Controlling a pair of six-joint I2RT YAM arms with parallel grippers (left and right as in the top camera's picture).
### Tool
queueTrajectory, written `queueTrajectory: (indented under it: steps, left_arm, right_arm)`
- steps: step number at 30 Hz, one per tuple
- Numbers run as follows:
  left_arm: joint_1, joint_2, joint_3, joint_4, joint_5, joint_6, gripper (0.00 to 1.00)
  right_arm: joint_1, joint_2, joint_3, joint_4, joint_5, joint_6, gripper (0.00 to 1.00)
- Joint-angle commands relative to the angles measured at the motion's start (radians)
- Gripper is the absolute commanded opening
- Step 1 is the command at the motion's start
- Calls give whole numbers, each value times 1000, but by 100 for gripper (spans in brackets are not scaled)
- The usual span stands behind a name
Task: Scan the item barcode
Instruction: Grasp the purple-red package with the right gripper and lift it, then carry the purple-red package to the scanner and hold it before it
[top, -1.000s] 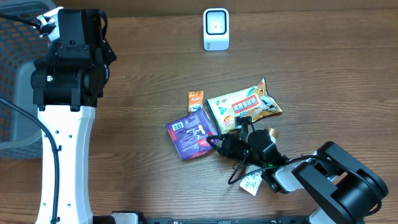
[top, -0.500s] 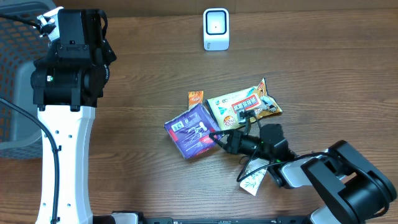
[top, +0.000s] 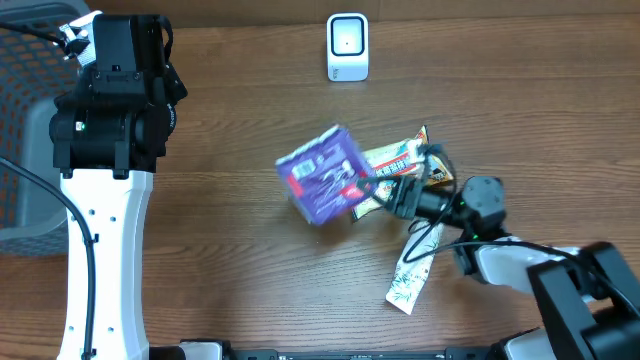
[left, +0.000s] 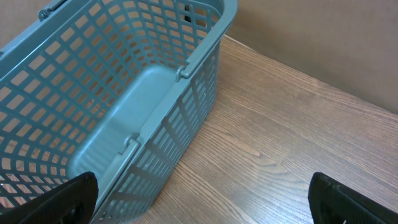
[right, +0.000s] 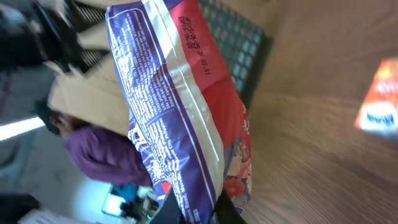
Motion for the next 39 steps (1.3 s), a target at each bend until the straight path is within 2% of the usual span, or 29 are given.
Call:
queueTrajectory:
  steps: [1,15,21,27,30,32,34,35,39]
  left_arm:
    - [6,5,10,0,-13,-6,100]
    - [6,5,10,0,-13,-6,100]
    - [6,5,10,0,-13,-6,100]
    - [6,5,10,0,-13,-6,100]
    - [6,5,10,0,-13,-6,100]
    - [6,5,10,0,-13,-6,100]
    - [6,5,10,0,-13,-6,100]
    - [6,5,10,0,-13,-6,100]
    - [6,5,10,0,-13,-6,100]
  right_arm:
    - [-42,-68,84,15,-43,169,4]
    - [-133,-244,379,-301,-219,183,4]
    - [-170,-276,403,-430,-224,142,4]
    - [-179,-276,403,-464,-227,80,4]
    - [-179,-276,403,-505,-178,-84,4]
    - [-179,-276,404,-612,-91,-284,4]
    - [-178,-276,406,-800,114,-489,4]
    - [-169,-275,416,-943,341,-669,4]
    - [-142,-275,459,-1065,732,-894,4]
